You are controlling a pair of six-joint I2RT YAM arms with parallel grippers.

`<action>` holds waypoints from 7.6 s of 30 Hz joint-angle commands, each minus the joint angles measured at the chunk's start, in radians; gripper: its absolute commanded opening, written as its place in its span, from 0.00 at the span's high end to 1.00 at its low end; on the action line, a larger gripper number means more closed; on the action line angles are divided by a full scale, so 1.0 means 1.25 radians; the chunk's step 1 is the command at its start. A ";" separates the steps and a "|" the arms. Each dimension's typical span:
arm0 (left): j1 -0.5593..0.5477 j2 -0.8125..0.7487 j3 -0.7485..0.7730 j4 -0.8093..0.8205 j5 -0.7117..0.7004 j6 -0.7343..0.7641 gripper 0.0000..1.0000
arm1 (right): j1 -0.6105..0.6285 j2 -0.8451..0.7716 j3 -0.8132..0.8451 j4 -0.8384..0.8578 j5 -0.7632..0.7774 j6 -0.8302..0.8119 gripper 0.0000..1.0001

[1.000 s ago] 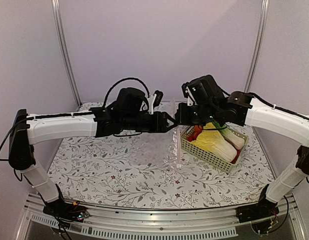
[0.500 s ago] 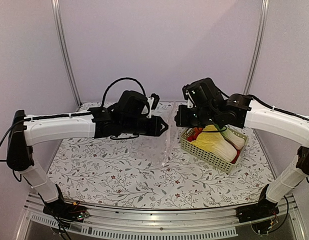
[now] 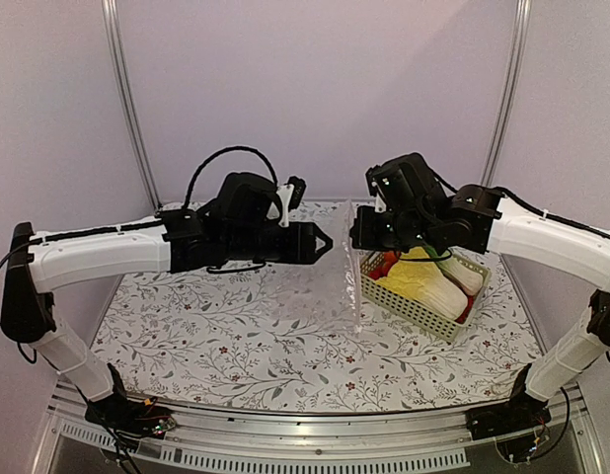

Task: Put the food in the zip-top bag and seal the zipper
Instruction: Open the zipper food storage bag at the center of the board, then pick up the fake vegetable from the bin, then place the fake vegetable in the zipper food storage bag.

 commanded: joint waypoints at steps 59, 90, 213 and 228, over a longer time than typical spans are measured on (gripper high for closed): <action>-0.012 0.015 0.155 -0.254 -0.216 0.139 1.00 | -0.018 0.001 -0.033 0.016 0.018 0.026 1.00; 0.260 0.176 0.477 -0.636 0.103 0.364 1.00 | -0.114 -0.154 -0.016 -0.207 -0.172 -0.260 0.01; 0.156 0.103 0.380 -0.305 0.450 0.078 1.00 | -0.019 -0.246 -0.266 0.699 0.055 -0.199 1.00; 0.162 0.066 0.326 -0.230 0.464 0.039 1.00 | -0.017 -0.181 -0.230 0.644 0.104 -0.258 1.00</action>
